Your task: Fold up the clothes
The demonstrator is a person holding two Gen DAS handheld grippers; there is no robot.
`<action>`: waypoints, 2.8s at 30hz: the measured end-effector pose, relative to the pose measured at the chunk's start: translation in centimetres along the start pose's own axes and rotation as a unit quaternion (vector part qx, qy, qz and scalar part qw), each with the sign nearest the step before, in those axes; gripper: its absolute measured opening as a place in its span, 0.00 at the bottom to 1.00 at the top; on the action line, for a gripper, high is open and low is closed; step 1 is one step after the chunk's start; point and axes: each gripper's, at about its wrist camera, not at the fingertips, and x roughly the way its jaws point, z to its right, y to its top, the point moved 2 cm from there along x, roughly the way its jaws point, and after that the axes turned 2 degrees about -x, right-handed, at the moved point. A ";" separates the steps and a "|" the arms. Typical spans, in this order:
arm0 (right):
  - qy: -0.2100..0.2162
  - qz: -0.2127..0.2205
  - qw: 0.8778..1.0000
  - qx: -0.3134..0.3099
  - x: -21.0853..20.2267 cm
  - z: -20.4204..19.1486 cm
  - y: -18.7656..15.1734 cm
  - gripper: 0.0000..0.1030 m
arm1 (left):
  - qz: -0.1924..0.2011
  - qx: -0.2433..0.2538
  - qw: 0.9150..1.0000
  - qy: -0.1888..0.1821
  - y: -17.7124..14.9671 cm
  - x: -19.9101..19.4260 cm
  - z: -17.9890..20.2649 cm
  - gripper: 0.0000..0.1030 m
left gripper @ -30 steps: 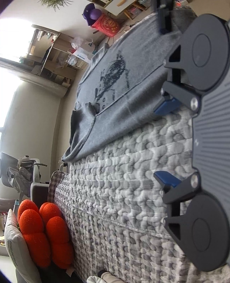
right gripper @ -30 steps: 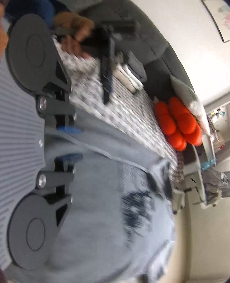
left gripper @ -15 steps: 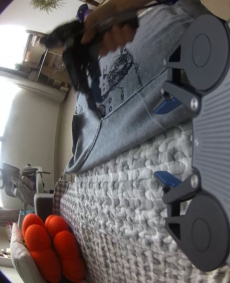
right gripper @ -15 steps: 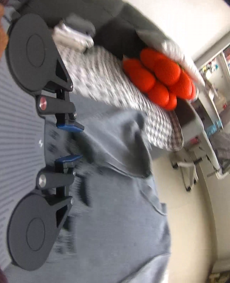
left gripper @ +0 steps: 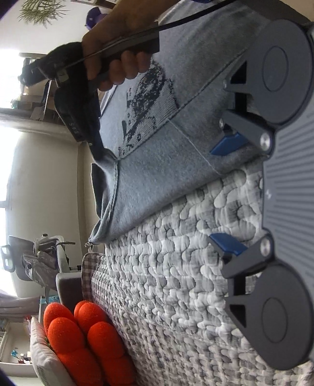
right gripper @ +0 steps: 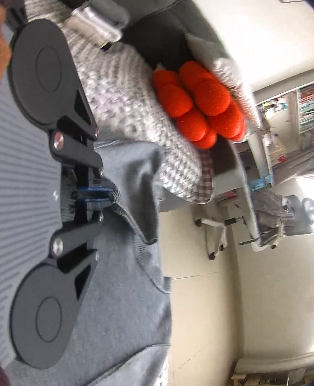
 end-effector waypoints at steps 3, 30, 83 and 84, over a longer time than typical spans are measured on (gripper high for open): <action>-0.033 -0.042 0.999 -0.010 1.9 0.1 -0.7 0.08 | -0.002 0.001 1.000 -0.002 0.0 -0.1 -0.1 0.71; 0.017 -0.031 0.999 0.008 -4.2 -4.2 -7.3 0.08 | -0.007 -0.003 1.000 -0.019 -0.7 -1.6 -0.6 0.70; -0.131 0.023 0.988 -0.076 2.3 -1.0 1.9 0.12 | 0.013 -0.057 0.998 -0.002 2.1 -0.7 -4.2 0.68; -0.107 0.015 0.990 -0.089 1.9 -1.7 1.2 0.12 | 0.012 -0.057 0.998 -0.002 2.1 -0.8 -4.1 0.68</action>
